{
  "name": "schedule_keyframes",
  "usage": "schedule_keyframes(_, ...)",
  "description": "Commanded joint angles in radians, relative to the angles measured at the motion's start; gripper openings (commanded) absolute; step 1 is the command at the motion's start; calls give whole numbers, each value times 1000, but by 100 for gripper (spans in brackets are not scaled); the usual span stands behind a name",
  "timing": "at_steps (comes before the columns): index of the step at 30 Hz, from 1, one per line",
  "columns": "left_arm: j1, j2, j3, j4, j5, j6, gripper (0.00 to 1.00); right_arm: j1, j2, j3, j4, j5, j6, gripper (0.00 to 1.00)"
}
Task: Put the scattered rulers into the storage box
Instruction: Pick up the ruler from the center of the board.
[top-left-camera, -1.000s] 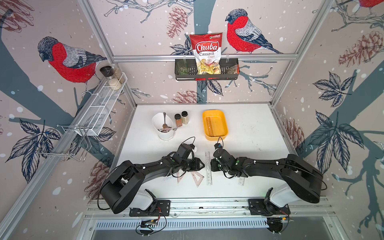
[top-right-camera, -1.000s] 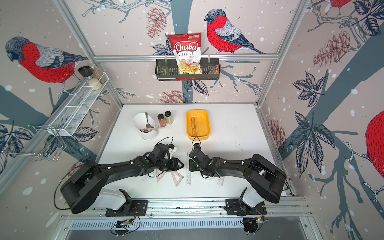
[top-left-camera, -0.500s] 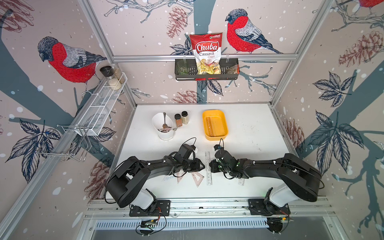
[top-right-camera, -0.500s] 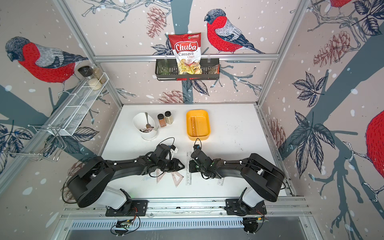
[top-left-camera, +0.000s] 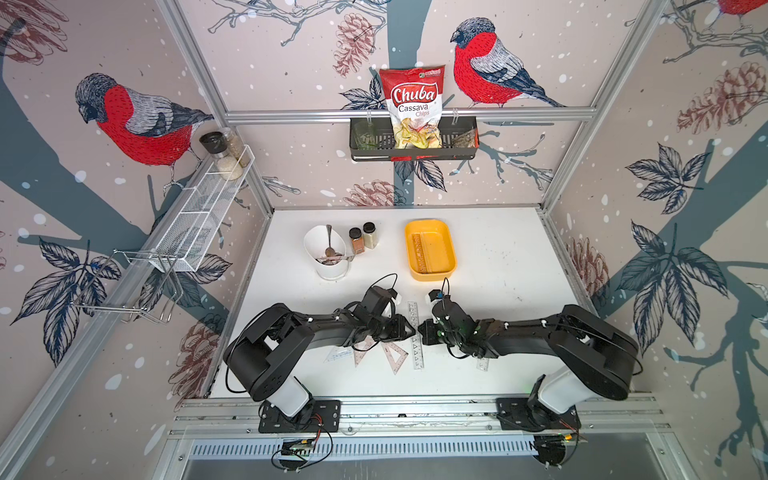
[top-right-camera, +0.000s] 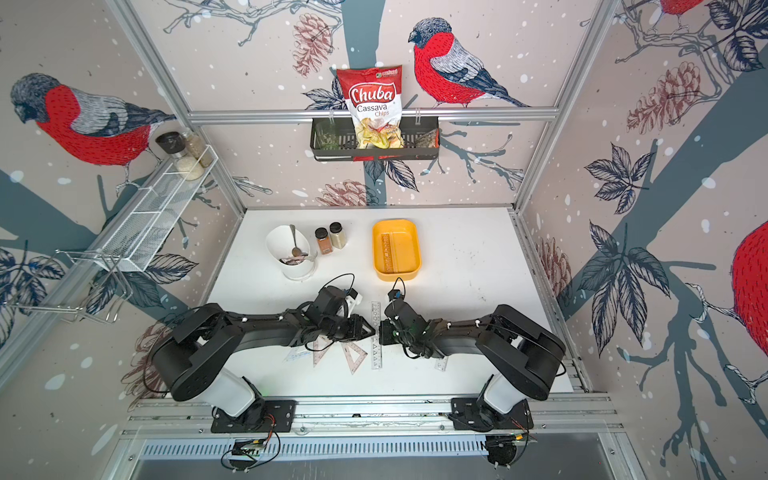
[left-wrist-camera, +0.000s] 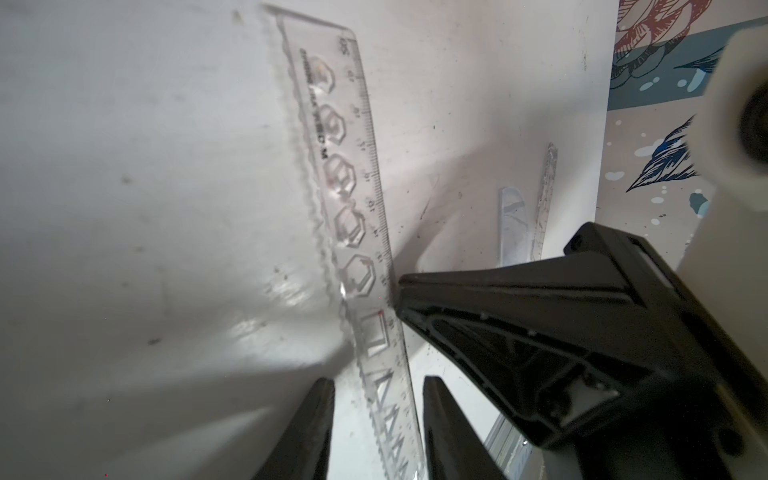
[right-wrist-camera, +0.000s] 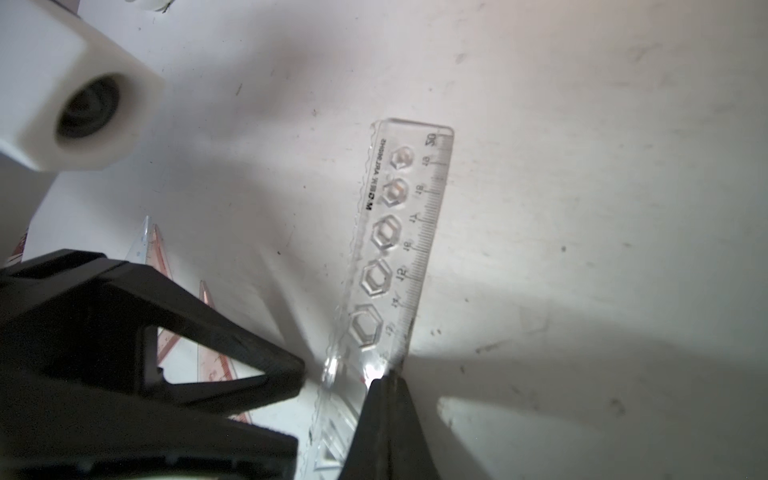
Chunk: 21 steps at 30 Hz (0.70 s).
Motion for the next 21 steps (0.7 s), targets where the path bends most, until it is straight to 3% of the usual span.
schedule_keyframes(1, -5, 29, 7, -17, -9, -7, 38, -3, 16, -6, -22, -20, 3, 0)
schedule_keyframes(21, -10, 77, 19, 26, -41, -41, 21, -63, 36, -61, 72, -130, 14, 0)
